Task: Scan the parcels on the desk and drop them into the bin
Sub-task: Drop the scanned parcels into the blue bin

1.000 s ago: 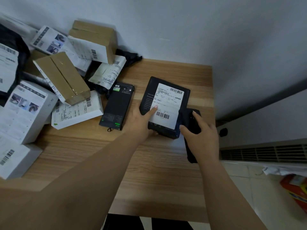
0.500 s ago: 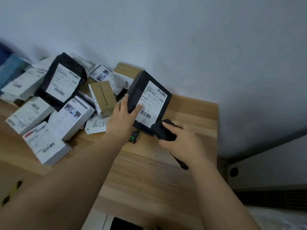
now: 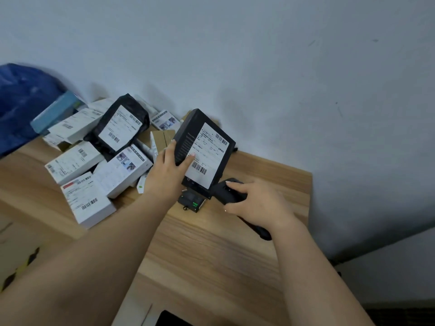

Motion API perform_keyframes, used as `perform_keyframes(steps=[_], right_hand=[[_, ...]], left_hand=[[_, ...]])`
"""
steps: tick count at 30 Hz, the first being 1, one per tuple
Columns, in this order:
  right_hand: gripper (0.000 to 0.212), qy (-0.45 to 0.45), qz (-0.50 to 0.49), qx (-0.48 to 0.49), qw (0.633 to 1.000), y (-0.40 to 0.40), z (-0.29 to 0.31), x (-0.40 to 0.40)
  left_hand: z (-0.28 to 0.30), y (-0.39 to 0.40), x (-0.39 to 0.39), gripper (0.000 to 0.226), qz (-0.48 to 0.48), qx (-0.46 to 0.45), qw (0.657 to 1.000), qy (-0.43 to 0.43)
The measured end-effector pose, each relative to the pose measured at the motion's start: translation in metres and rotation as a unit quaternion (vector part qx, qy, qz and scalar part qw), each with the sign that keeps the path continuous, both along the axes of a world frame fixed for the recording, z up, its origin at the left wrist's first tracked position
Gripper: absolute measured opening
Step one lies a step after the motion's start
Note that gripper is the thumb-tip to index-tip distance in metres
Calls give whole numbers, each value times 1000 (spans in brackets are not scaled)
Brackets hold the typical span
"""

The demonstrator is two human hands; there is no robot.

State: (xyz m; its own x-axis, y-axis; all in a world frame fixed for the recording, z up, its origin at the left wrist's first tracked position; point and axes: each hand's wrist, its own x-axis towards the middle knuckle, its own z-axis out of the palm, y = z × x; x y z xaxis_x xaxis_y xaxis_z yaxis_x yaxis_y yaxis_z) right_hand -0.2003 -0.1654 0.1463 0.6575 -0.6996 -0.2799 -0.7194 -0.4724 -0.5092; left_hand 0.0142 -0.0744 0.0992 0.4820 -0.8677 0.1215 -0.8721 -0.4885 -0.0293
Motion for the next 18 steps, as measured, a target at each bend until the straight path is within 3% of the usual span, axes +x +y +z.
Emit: perform_keyframes(steps=[8, 14, 18], right_hand=[[64, -195, -90, 12, 977, 17, 3, 38], [64, -250, -102, -11, 963, 62, 14, 110], [63, -288, -67, -7, 955, 120, 18, 178]], left_hand=[[11, 36, 6, 86, 131, -106, 981, 95], [19, 101, 28, 84, 238, -187, 945, 127], [20, 174, 68, 84, 310, -218, 920, 98]])
